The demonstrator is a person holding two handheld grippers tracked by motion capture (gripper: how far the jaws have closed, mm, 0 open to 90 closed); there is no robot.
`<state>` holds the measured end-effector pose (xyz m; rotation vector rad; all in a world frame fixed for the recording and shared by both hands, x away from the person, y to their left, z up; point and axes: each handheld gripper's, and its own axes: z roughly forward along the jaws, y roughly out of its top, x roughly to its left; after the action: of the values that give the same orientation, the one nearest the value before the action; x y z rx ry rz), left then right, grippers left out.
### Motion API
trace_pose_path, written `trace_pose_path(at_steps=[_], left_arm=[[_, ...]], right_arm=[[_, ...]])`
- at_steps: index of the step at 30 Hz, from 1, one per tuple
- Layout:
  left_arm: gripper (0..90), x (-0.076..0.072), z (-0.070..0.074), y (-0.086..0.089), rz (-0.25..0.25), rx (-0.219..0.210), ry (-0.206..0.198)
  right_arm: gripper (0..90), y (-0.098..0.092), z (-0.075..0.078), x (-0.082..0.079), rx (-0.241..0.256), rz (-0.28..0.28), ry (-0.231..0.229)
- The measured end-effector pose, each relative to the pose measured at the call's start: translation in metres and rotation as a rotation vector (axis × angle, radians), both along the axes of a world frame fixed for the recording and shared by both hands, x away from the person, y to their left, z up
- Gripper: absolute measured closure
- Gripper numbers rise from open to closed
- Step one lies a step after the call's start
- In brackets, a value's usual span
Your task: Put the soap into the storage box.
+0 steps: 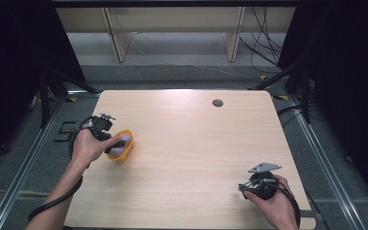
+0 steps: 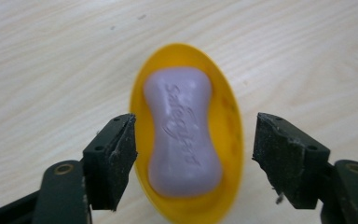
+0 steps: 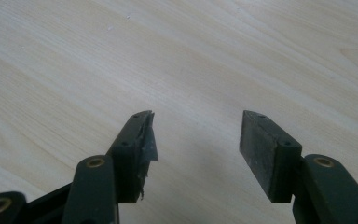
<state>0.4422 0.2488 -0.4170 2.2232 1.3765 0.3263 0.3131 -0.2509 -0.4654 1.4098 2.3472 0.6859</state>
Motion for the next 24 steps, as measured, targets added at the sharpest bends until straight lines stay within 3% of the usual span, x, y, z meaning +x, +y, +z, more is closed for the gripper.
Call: trace_pose_path(at_steps=[1, 2, 3, 6, 10, 11, 12, 13, 14, 15, 16, 19, 21, 23, 24], left_arm=[[27.2, -0.006, 0.000, 0.002, -0.010, -0.018, -0.009], [26.5, -0.020, 0.000, 0.008, -0.040, -0.039, -0.051], [25.7, -0.020, 0.000, 0.008, -0.040, -0.039, -0.051], [23.8, -0.039, -0.002, 0.013, -0.053, -0.097, -0.116], [22.7, -0.063, -0.010, 0.023, -0.090, -0.082, -0.174], [22.8, -0.077, -0.020, 0.024, -0.081, -0.094, -0.208], [22.9, -0.077, -0.020, 0.024, -0.081, -0.094, -0.208], [22.9, -0.086, -0.029, 0.023, -0.057, -0.128, -0.236], [22.9, -0.090, -0.032, 0.024, -0.069, -0.121, -0.233], [23.2, -0.096, -0.040, 0.024, -0.066, -0.136, -0.265], [23.6, -0.100, -0.043, 0.027, -0.078, -0.124, -0.266], [24.2, -0.115, -0.065, 0.028, -0.052, -0.179, -0.304], [24.5, -0.119, -0.072, 0.027, -0.050, -0.200, -0.292], [24.7, -0.118, -0.072, 0.028, -0.072, -0.177, -0.279], [24.7, -0.117, -0.074, 0.026, -0.063, -0.188, -0.278]], right_arm=[[44.8, 0.000, 0.000, 0.000, 0.000, 0.000, 0.000], [44.8, 0.000, 0.000, 0.000, 0.000, -0.002, -0.002], [44.8, 0.000, 0.000, 0.000, 0.000, -0.002, -0.002], [44.8, 0.000, 0.000, 0.000, 0.001, -0.005, -0.004], [44.8, 0.000, 0.001, 0.000, -0.001, -0.002, -0.013], [44.8, 0.000, 0.001, 0.000, 0.001, -0.006, -0.013], [44.8, 0.000, 0.001, 0.000, 0.001, -0.006, -0.013], [44.8, 0.000, 0.001, 0.000, 0.001, -0.007, -0.014], [44.8, 0.000, 0.001, 0.000, 0.003, -0.010, -0.015], [44.8, 0.000, 0.001, 0.000, 0.004, -0.007, -0.021], [44.8, 0.000, 0.001, 0.000, 0.004, -0.007, -0.022], [44.8, 0.000, 0.002, -0.001, 0.004, -0.007, -0.024], [44.8, 0.000, 0.002, 0.000, 0.007, -0.006, -0.028], [44.8, 0.000, 0.002, 0.000, 0.008, -0.005, -0.028], [44.8, 0.000, 0.002, 0.000, 0.006, -0.002, -0.031]])
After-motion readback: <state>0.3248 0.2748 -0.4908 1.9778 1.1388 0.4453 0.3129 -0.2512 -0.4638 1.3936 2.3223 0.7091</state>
